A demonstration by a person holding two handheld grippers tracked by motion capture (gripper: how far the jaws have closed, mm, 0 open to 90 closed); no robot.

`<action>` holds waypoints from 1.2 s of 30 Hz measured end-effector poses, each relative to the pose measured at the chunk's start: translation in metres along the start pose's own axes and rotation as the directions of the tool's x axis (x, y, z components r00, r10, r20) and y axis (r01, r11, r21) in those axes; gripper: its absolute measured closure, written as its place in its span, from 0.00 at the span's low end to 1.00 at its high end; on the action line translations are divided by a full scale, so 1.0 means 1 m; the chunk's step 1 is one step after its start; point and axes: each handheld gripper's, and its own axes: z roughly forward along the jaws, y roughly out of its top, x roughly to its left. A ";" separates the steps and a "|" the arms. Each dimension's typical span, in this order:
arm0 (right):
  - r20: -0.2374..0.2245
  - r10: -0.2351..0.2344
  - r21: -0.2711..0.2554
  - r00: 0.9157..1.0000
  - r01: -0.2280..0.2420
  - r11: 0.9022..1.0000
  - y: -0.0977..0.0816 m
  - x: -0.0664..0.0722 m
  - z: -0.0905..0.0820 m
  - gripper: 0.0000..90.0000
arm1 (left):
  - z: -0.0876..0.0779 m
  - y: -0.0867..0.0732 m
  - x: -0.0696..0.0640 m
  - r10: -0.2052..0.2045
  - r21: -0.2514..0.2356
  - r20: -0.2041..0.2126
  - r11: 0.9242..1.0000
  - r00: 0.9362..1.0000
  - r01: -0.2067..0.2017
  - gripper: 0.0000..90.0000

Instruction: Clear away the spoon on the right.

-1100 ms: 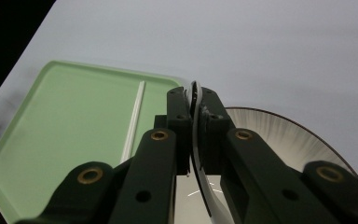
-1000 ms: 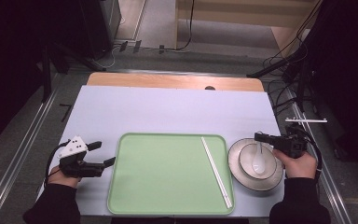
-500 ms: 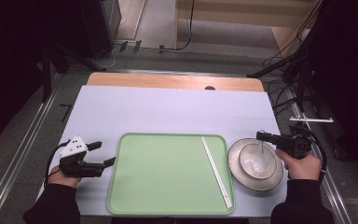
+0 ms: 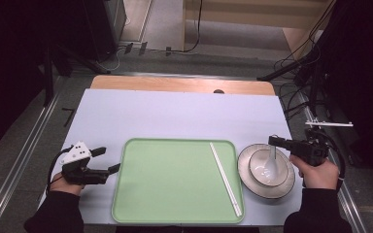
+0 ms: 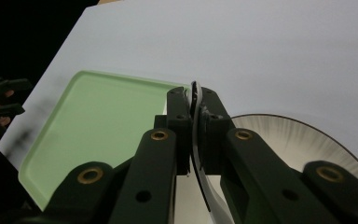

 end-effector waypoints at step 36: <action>-0.142 -0.112 0.048 0.984 0.119 0.992 0.002 0.068 0.017 0.96 | -0.001 0.000 0.001 0.001 0.002 -0.002 1.000 1.000 -0.001 0.20</action>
